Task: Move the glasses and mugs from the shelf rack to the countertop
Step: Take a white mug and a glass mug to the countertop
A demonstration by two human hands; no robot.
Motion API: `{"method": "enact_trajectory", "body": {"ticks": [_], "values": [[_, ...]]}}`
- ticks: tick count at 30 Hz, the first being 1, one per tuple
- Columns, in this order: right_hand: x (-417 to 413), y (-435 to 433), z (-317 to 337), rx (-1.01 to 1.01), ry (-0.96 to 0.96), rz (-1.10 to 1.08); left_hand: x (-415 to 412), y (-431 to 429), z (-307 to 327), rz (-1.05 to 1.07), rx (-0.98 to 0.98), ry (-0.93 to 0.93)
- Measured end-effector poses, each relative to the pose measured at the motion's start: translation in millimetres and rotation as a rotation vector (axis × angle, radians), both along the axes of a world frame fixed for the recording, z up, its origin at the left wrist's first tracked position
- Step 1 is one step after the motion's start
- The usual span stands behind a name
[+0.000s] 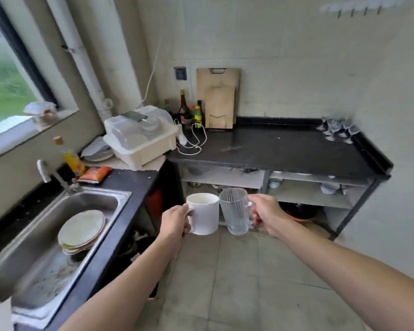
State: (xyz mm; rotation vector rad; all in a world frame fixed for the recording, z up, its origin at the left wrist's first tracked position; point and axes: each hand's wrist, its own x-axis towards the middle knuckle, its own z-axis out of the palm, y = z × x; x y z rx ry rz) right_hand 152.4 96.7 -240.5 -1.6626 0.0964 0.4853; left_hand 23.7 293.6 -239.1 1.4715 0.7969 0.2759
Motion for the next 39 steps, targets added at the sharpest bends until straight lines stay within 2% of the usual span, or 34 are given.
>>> {"method": "enact_trajectory", "body": {"ticks": [7,13,20,32,39], "values": [[122.5,-45.3,-16.5,-0.003,0.006,-0.184,173.2,-18.1,-27.8,-0.214,0.001,0.034],[222.7,-79.7,-11.2,-0.003,0.015,-0.332,317.5,-35.2,-26.0,-0.364,0.000,0.056],[317.5,-136.2,-14.1,-0.023,0.040,-0.472,450.7,-84.3,-33.9,-0.472,0.009,0.108],[549.3,-231.8,-50.4,-0.066,0.083,-0.478,673.2,-188.4,-61.5,-0.443,-0.015,0.189],[665.0,-251.4,-56.4,-0.089,0.109,-0.428,756.2,-204.2,-68.0,-0.394,-0.030,0.222]]}}
